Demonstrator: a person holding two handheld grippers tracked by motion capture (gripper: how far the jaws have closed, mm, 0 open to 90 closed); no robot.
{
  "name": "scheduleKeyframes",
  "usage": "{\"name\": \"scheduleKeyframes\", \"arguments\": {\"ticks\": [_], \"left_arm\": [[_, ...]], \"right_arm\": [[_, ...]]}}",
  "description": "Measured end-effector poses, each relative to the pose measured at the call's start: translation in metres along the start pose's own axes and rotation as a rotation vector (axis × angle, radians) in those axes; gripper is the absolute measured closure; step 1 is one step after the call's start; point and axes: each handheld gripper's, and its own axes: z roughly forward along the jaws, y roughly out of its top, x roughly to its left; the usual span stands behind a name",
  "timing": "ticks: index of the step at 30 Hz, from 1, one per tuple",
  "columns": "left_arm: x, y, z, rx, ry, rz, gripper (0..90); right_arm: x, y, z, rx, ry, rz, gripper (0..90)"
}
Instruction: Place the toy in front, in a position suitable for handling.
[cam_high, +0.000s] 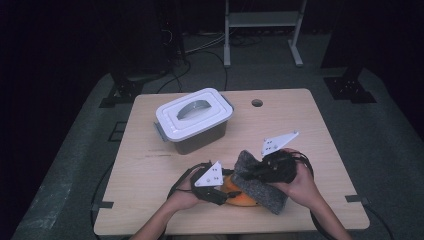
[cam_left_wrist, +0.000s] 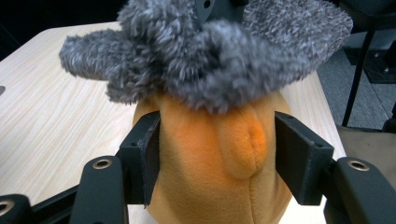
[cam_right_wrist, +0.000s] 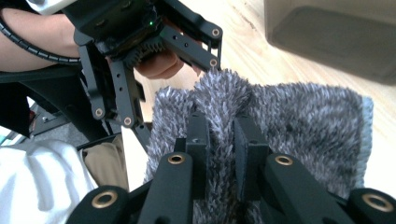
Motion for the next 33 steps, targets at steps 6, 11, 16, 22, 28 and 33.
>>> {"name": "scheduleKeyframes", "arguments": {"ticks": [6,11,16,22,28,33], "left_arm": [[0.006,-0.007,-0.006,0.025,-0.023,-0.013,37.3],[0.011,-0.008,-0.007,0.032,-0.041,-0.065,31.0],[0.009,0.002,0.0,0.037,-0.037,-0.112,14.1],[0.01,-0.002,-0.002,0.036,-0.028,-0.104,30.9],[0.015,-0.008,-0.005,0.039,-0.041,-0.12,34.0],[0.023,-0.016,-0.011,0.034,-0.056,-0.174,33.2]], "right_arm": [[-0.013,-0.021,-0.009,-0.029,-0.008,0.057,77.6],[-0.022,-0.042,-0.015,-0.073,0.003,0.125,77.6],[-0.014,-0.037,-0.009,-0.072,0.011,0.101,77.3],[-0.008,-0.031,-0.002,-0.072,0.016,0.07,77.2],[-0.022,-0.045,-0.007,-0.098,0.034,0.129,77.3],[-0.035,-0.062,-0.011,-0.094,0.024,0.189,77.0]]}}
